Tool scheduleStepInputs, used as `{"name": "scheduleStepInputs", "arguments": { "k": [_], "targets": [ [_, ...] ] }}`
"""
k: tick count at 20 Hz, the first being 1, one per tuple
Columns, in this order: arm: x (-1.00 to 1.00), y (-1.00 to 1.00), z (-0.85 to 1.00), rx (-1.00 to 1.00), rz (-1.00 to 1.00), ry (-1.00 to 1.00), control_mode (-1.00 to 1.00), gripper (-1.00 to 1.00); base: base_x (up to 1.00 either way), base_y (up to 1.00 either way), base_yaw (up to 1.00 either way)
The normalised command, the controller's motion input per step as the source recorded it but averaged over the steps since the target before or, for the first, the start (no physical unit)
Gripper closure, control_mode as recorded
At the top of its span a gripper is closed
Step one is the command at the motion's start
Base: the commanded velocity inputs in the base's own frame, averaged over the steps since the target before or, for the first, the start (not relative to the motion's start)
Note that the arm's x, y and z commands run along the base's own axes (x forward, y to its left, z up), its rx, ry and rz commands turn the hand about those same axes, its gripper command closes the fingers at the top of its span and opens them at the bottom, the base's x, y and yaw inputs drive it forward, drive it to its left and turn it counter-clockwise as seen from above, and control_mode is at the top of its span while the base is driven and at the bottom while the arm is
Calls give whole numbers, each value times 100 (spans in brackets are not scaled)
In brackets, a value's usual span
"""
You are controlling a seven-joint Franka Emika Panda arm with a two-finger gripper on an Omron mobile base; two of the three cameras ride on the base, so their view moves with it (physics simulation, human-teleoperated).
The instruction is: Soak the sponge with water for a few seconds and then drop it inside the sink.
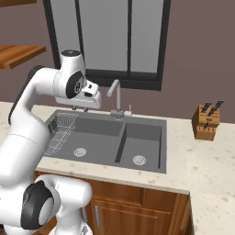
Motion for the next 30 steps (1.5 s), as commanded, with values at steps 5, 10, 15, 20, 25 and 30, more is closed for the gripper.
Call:
{"name": "scheduleStepInputs", "arguments": {
  "k": [5,10,15,20,25,30],
  "targets": [
    [-5,0,-2,0,0,0,-100,-100,0,0,0],
    [-8,0,-1,0,0,0,-100,-100,0,0,0],
    [-14,-2,0,0,5,-8,-100,-100,0,0,0],
    [-28,-26,0,0,6,-11,-100,-100,0,0,0],
    [-24,-29,0,0,4,-8,-100,-100,0,0,0],
    [-6,-29,0,0,3,0,-100,-100,0,0,0]
  ]
}}
